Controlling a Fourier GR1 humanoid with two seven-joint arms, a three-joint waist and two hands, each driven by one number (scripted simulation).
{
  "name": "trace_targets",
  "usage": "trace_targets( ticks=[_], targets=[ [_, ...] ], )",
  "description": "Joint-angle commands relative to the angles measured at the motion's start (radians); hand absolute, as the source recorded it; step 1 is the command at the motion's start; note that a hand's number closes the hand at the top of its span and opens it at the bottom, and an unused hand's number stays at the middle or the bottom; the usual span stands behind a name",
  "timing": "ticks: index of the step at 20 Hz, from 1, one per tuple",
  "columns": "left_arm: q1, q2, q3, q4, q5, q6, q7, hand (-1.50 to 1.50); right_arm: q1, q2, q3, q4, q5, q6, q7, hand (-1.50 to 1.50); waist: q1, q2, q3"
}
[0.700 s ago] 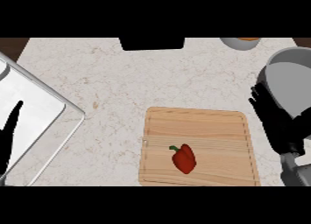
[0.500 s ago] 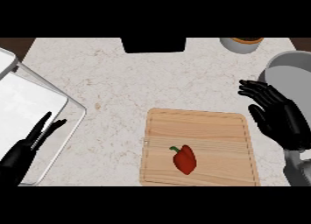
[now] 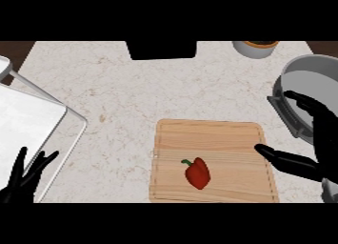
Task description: Pick the bell pepper from the cutting board and place it in the pot
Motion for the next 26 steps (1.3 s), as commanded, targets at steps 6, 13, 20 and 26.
trace_targets(
  ticks=[6, 13, 20, 26],
  targets=[
    [-0.158, -0.098, -0.072, -0.035, -0.11, 0.117, -0.054, 0.0, 0.274, 0.003, 0.114, -0.135, 0.195, -0.036, -0.317, -1.5, -0.067, 0.026, -0.022],
    [-0.229, -0.129, -0.122, 0.015, -0.156, 0.119, -0.037, 0.0, 0.43, -0.201, 0.173, -0.183, 0.562, -0.118, -0.039, -1.5, -0.014, 0.028, -0.027],
    [-0.364, -0.155, -0.126, 0.058, -0.172, 0.127, 0.041, 0.0, 0.449, -0.112, 0.364, -0.294, 0.945, -0.1, 0.406, -1.5, 0.021, 0.03, -0.024],
    [-0.356, -0.16, -0.086, 0.084, -0.167, 0.069, 0.048, 0.0, 0.318, 0.045, 0.438, -0.27, 1.063, 0.069, 0.604, -1.5, 0.039, 0.031, -0.022]
  ],
)
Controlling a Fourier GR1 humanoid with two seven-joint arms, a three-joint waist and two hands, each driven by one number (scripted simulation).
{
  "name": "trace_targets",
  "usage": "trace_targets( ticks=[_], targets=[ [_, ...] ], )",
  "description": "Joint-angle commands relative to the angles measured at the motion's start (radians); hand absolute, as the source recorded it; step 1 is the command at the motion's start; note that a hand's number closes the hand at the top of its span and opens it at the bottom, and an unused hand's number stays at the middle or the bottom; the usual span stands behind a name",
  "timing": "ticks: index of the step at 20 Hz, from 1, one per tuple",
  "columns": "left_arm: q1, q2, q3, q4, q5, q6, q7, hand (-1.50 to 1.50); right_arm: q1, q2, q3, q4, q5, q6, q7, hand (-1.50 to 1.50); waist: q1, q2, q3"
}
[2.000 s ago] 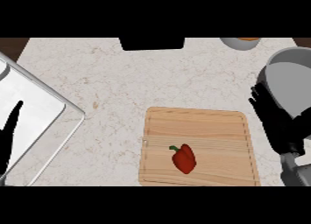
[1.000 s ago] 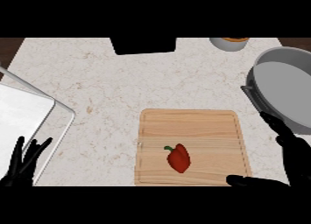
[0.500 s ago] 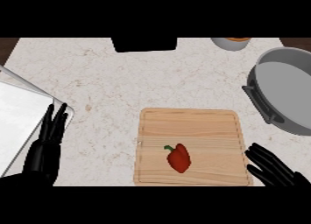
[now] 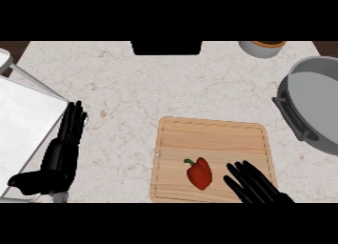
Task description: Pick the bell pepper from the cutting board and place it in the pot
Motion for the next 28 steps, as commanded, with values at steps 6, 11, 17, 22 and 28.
trace_targets(
  ticks=[6, 11, 17, 22, 28],
  targets=[
    [-0.037, -0.014, 0.061, 0.043, 0.006, -0.063, -0.016, 0.0, -0.071, 0.184, 0.109, 0.105, 0.263, 0.133, 0.28, -1.5, 0.009, 0.0, 0.001],
    [-0.05, -0.08, 0.064, 0.087, -0.071, -0.061, -0.01, 0.0, -0.088, 0.202, 0.064, 0.19, 0.208, 0.142, 0.186, -1.5, 0.007, 0.0, 0.002],
    [-0.037, -0.132, 0.087, 0.157, -0.07, -0.104, -0.085, 0.0, -0.195, 0.291, -0.002, 0.386, 0.202, 0.092, 0.118, -1.5, 0.009, 0.001, 0.002],
    [-0.045, -0.173, 0.037, 0.065, -0.188, -0.029, 0.033, 0.0, -0.202, 0.353, 0.013, 0.468, 0.269, 0.069, 0.118, -1.5, 0.008, 0.0, 0.002],
    [-0.084, -0.141, 0.134, 0.035, -0.152, -0.105, 0.092, 0.0, -0.226, 0.368, -0.029, 0.458, 0.265, 0.121, 0.106, -1.5, 0.008, 0.0, 0.002]
  ],
)
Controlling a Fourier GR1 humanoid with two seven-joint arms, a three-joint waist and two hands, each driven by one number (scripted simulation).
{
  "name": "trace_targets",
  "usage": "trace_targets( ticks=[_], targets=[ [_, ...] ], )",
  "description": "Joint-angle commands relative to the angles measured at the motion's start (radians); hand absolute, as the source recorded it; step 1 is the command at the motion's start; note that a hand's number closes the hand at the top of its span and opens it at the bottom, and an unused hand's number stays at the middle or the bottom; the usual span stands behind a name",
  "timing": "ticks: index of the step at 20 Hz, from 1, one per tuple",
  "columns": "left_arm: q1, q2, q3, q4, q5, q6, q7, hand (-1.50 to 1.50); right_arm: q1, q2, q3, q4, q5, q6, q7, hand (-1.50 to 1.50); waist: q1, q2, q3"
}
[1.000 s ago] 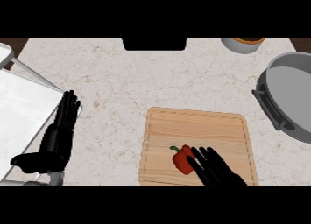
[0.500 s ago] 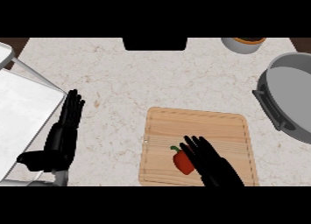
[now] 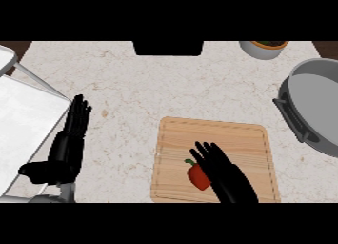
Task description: Pick the bell pepper from the cutting board and place it in the pot
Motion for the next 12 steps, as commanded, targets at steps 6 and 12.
trace_targets(
  ticks=[6, 12],
  targets=[
    [0.033, -0.017, 0.01, -0.042, -0.017, -0.027, 0.027, 0.0, -0.044, 0.038, -0.024, 0.083, 0.076, -0.168, -0.103, 1.5, 0.001, 0.006, 0.007],
    [-0.024, -0.054, 0.033, 0.05, -0.057, -0.027, -0.015, 0.0, -0.04, 0.039, -0.066, 0.117, 0.059, -0.216, -0.181, 1.5, -0.002, 0.007, 0.007]
  ],
)
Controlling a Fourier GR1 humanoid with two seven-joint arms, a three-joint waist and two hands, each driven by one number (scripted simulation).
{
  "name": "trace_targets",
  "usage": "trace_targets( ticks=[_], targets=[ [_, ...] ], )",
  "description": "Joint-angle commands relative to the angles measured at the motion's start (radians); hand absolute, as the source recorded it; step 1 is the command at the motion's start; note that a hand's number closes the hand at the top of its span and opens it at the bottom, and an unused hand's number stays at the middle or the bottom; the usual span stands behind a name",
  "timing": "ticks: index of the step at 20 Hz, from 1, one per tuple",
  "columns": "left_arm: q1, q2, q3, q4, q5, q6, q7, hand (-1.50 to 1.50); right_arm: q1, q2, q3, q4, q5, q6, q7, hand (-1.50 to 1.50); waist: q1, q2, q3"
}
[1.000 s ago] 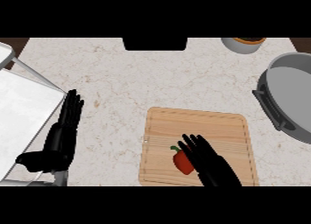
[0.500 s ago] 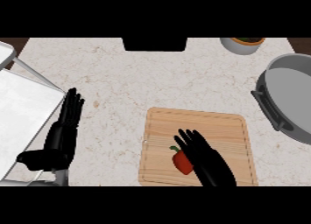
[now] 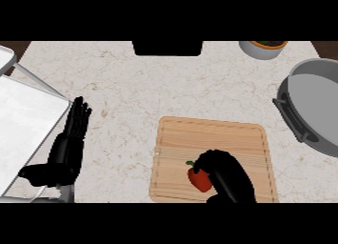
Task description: Pick the bell pepper from the cutting board and place it in the pot
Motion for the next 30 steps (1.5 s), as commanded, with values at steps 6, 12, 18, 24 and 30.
trace_targets(
  ticks=[6, 12, 18, 24, 30],
  targets=[
    [0.004, -0.012, 0.006, 0.017, -0.025, -0.014, -0.02, 0.0, -0.127, 0.016, -0.133, 0.201, -0.002, 0.175, 0.106, 1.5, 0.012, 0.012, 0.009],
    [-0.053, -0.041, 0.016, 0.039, -0.031, 0.003, 0.01, 0.0, -0.334, -0.016, -0.243, 0.181, -0.027, 0.426, 0.229, 1.5, 0.004, 0.007, 0.009],
    [0.003, -0.038, 0.027, 0.008, -0.015, -0.025, 0.011, 0.0, -0.229, 0.015, -0.218, -0.037, 0.021, 0.272, 0.24, 1.5, -0.005, 0.003, 0.009],
    [0.0, -0.028, 0.027, -0.044, -0.036, -0.014, 0.044, 0.0, -0.206, 0.037, -0.208, -0.301, 0.087, 0.275, 0.357, 1.5, -0.008, 0.002, 0.009],
    [-0.017, -0.039, 0.036, -0.014, -0.05, -0.014, 0.042, 0.0, -0.194, 0.006, -0.276, -0.438, 0.184, 0.334, 0.479, 1.5, -0.003, 0.005, 0.009]
  ],
)
